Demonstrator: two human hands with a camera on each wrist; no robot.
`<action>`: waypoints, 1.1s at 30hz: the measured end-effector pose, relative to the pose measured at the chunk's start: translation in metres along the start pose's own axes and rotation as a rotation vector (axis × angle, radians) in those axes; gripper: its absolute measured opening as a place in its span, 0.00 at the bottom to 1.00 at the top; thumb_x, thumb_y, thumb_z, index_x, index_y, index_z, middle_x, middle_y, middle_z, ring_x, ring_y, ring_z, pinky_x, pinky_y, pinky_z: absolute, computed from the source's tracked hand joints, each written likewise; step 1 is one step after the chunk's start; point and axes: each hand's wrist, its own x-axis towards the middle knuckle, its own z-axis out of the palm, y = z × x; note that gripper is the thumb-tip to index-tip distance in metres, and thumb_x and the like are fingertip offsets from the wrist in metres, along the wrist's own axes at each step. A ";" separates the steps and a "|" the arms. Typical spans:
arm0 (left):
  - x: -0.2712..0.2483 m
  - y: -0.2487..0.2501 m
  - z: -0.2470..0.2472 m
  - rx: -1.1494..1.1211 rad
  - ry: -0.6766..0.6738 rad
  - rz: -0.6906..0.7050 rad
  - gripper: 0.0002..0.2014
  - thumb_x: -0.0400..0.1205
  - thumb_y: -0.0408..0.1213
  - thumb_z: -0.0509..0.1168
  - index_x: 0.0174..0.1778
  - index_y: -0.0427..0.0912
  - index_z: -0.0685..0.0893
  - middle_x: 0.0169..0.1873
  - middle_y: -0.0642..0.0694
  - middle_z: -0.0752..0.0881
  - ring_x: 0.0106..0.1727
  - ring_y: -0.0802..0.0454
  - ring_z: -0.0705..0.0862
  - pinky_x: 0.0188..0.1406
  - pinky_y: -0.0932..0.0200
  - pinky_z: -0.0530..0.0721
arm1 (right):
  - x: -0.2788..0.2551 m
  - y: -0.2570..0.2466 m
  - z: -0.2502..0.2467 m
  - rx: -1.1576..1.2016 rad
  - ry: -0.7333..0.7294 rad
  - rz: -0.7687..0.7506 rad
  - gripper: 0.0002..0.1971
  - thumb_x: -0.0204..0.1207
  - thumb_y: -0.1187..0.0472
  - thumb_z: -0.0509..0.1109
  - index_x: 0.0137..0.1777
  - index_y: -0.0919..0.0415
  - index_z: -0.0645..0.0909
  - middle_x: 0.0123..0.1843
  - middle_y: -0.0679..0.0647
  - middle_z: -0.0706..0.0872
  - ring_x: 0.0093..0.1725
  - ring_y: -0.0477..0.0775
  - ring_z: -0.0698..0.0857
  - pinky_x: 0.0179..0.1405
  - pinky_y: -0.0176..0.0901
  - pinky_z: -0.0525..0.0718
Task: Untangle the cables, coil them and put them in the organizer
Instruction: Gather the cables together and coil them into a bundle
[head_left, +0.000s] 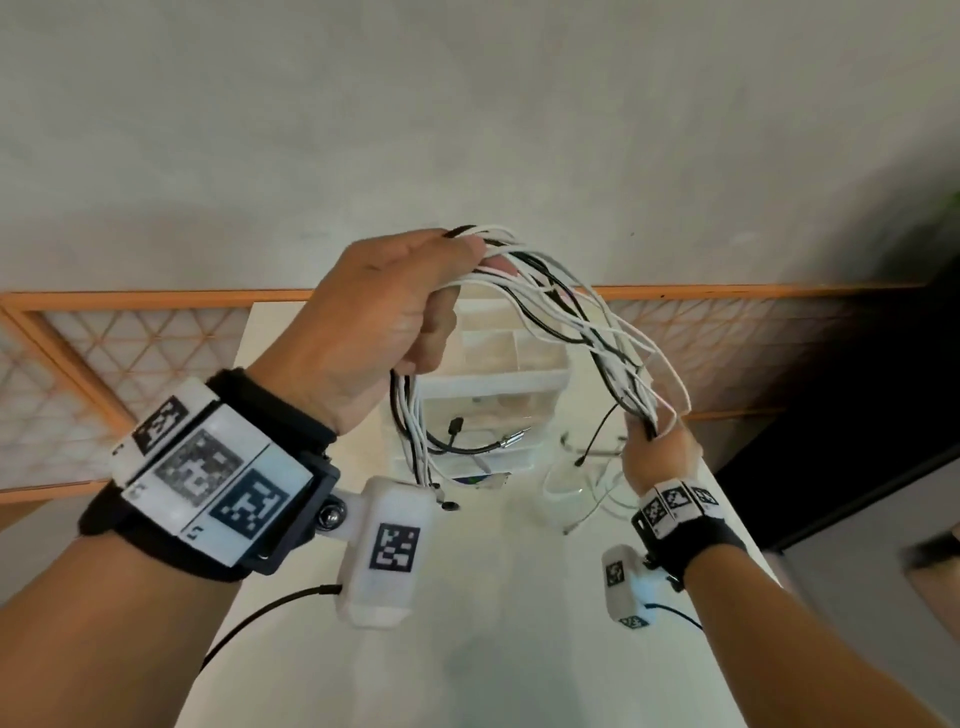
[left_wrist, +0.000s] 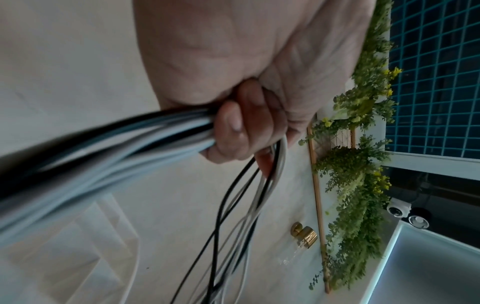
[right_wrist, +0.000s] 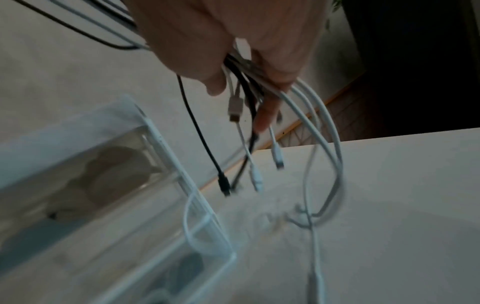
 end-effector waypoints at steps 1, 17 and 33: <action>0.000 0.001 -0.001 -0.033 0.012 0.008 0.14 0.87 0.38 0.61 0.47 0.34 0.89 0.16 0.56 0.60 0.17 0.55 0.55 0.21 0.59 0.52 | -0.002 0.003 -0.002 -0.027 -0.002 -0.049 0.24 0.83 0.60 0.68 0.80 0.51 0.74 0.64 0.67 0.85 0.64 0.70 0.84 0.63 0.54 0.81; 0.013 -0.018 0.010 -0.149 0.011 -0.074 0.14 0.89 0.41 0.59 0.59 0.40 0.88 0.18 0.55 0.58 0.20 0.55 0.54 0.19 0.63 0.56 | -0.012 0.022 0.008 -0.241 -0.285 -0.126 0.07 0.78 0.55 0.70 0.54 0.48 0.85 0.50 0.57 0.87 0.55 0.64 0.86 0.51 0.42 0.78; 0.003 -0.039 0.021 0.020 0.021 -0.128 0.12 0.88 0.41 0.61 0.61 0.45 0.88 0.18 0.55 0.61 0.18 0.55 0.57 0.18 0.63 0.57 | -0.002 -0.013 -0.024 0.180 -0.027 -0.002 0.12 0.77 0.52 0.75 0.50 0.56 0.78 0.41 0.59 0.90 0.40 0.60 0.90 0.40 0.47 0.82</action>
